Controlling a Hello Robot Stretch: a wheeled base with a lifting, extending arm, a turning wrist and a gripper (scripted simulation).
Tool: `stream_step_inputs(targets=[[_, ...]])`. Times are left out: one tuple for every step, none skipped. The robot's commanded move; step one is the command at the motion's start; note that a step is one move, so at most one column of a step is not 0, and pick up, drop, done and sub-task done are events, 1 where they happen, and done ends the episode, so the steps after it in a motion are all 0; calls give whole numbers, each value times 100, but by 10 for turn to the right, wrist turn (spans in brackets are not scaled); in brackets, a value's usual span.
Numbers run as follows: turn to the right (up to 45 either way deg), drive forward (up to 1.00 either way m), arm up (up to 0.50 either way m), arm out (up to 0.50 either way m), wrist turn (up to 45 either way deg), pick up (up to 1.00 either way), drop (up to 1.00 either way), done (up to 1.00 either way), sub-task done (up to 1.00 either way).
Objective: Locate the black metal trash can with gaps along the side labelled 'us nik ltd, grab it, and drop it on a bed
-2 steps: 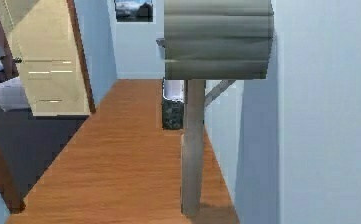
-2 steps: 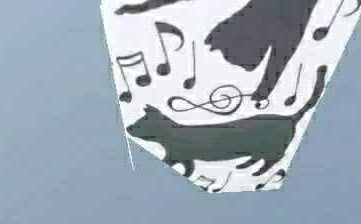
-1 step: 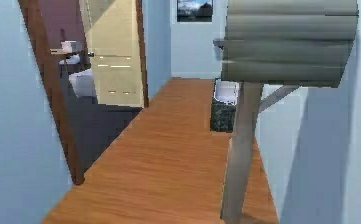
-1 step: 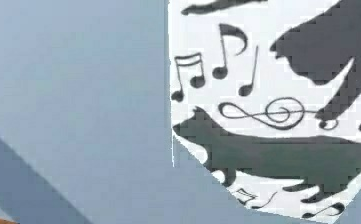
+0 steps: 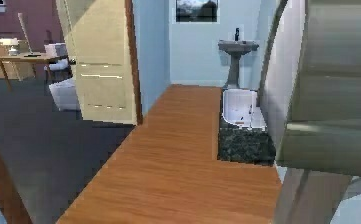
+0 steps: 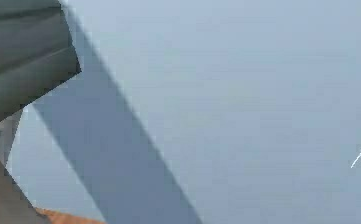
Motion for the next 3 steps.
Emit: stream_step_inputs(targets=[[-450,0,0,0,0,0,0,0,0],[-450,0,0,0,0,0,0,0,0],[-120,0,0,0,0,0,0,0,0]])
